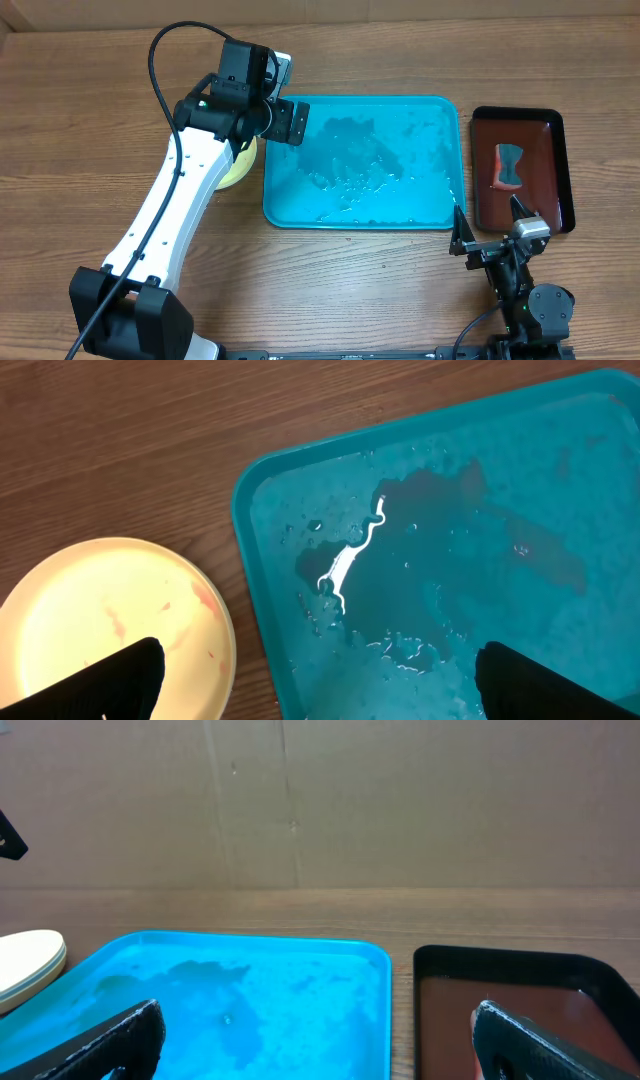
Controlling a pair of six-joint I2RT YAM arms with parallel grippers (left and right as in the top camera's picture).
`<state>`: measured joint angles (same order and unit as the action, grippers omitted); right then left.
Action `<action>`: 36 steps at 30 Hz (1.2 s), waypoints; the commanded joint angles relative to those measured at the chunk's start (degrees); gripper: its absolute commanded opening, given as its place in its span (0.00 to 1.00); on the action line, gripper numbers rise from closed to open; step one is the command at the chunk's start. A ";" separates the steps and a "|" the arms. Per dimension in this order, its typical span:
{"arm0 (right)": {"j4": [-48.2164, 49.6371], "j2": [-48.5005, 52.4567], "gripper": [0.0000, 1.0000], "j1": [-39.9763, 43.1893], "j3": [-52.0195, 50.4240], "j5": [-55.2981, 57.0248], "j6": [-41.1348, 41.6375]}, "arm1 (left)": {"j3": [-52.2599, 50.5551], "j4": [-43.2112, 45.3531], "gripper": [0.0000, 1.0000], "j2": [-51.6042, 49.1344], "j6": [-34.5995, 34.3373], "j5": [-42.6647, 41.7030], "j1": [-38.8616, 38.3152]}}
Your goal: Clean dirty plates on tray and stack at the side
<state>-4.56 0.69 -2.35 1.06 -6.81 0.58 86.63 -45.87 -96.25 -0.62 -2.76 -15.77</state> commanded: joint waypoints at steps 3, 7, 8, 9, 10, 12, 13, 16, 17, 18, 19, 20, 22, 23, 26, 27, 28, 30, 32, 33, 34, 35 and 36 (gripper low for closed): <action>0.31 -0.52 1.00 -0.33 -0.59 0.79 0.76 | 0.85 0.00 1.00 0.66 0.66 0.39 -0.35; 0.33 -0.52 1.00 -0.31 -0.59 0.79 0.76 | 0.85 0.00 1.00 0.66 0.68 0.42 -0.35; 0.31 -0.52 1.00 -0.31 -0.59 0.79 0.76 | 0.85 0.00 0.99 0.66 0.66 0.39 -0.35; 0.31 -0.52 1.00 -0.31 -0.59 0.76 0.76 | 0.85 0.00 1.00 0.66 0.68 0.39 -0.35; 0.31 -0.52 1.00 -0.31 -0.59 0.76 0.76 | 0.85 0.00 1.00 0.66 0.66 0.39 -0.35; 0.31 -0.52 1.00 -0.33 -0.59 0.76 0.76 | 0.85 0.00 1.00 0.66 0.66 0.39 -0.35; 0.31 -0.52 1.00 -0.31 -0.59 0.76 0.76 | 0.85 0.00 1.00 0.66 0.68 0.39 -0.35; 0.31 -0.52 1.00 -0.33 -0.59 0.76 0.76 | 0.85 0.00 1.00 0.66 0.87 1.40 -0.35; 0.31 -0.52 1.00 -0.33 -0.59 0.76 0.79 | 0.85 0.00 1.00 0.66 0.87 1.44 -0.35; 0.31 -0.52 1.00 -0.33 -0.59 0.79 0.76 | 0.85 0.00 1.00 0.66 0.87 1.44 -0.35; 0.31 -0.52 1.00 -0.31 -0.59 0.76 0.76 | 0.85 0.00 0.99 0.66 0.87 1.44 -0.35; 0.31 -0.52 1.00 -0.33 -0.59 0.79 0.76 | 0.85 0.00 0.99 0.66 0.87 1.44 -0.35; 0.31 -0.52 1.00 -0.31 -0.59 0.76 0.79 | 0.85 0.00 1.00 0.66 0.87 1.46 -0.35; 0.31 -0.52 1.00 -0.33 -0.59 0.76 0.76 | 0.85 0.02 0.99 0.81 0.90 1.64 -0.31; 0.31 -0.52 1.00 -0.33 -0.59 0.79 0.76 | 0.81 1.31 0.99 2.89 0.90 5.57 -0.28; 0.33 -0.52 1.00 -0.33 -0.59 0.76 0.76 | 0.63 2.23 1.00 4.04 0.92 6.67 -0.28; 0.31 -0.52 1.00 -0.33 -0.59 0.79 0.76 | 0.28 2.93 0.99 5.33 0.92 7.72 -0.26; 0.31 -0.52 1.00 -0.31 -0.59 0.79 0.76 | -1.14 4.09 1.00 9.09 0.92 9.60 0.02; 0.31 -0.52 1.00 -0.33 -0.59 0.76 0.79 | -3.56 6.03 0.99 12.96 0.87 9.81 0.79; 0.31 -0.52 1.00 -0.33 -0.59 0.79 0.76 | -6.12 8.07 1.00 15.93 0.83 9.51 1.49; 0.33 -0.52 1.00 -0.33 -0.59 0.76 0.76 | -8.55 10.01 0.99 18.36 0.85 9.03 2.08; 0.31 -0.52 1.00 -0.31 -0.59 0.76 0.76 | -11.85 12.50 1.00 21.33 0.81 8.41 2.89; 0.31 -0.52 1.00 -0.33 -0.59 0.79 0.76 | -15.02 14.97 1.00 24.02 0.79 7.72 3.69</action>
<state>-4.56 0.69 -2.35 1.06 -6.59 1.13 77.69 -33.06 -78.70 -0.38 4.60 -14.11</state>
